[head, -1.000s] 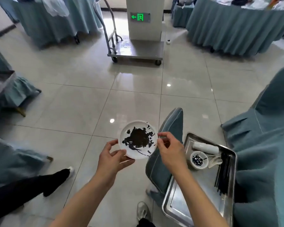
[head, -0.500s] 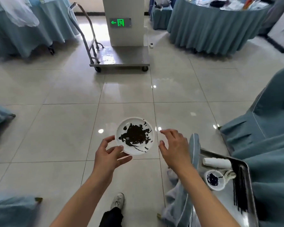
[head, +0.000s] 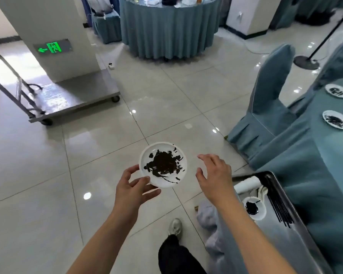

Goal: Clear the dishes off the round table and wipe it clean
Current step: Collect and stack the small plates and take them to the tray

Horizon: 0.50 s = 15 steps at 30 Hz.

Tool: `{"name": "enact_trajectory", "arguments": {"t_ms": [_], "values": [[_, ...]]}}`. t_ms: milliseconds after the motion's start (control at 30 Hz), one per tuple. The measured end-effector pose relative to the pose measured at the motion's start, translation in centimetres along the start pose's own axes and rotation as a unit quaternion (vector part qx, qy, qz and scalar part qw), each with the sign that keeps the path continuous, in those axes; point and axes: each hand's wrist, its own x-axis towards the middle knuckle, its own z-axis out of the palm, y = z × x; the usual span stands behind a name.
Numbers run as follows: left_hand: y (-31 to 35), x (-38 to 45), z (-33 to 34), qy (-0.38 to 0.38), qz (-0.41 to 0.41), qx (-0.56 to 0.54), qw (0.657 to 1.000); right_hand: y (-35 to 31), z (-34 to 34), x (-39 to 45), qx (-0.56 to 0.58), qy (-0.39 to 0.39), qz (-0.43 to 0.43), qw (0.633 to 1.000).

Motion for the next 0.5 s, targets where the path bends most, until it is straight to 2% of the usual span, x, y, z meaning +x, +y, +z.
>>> {"name": "enact_trajectory", "arguments": {"t_ms": [133, 500], "values": [[2.5, 7.2, 5.1, -0.054, -0.004, 0.039, 0.998, 2.8, 0.5, 5.6, 0.001, 0.051, 0.048, 0.998], [8.0, 21.3, 21.4, -0.175, -0.036, 0.098, 0.979, 11.8, -2.9, 18.8, -0.014, 0.119, 0.178, 0.977]]}}
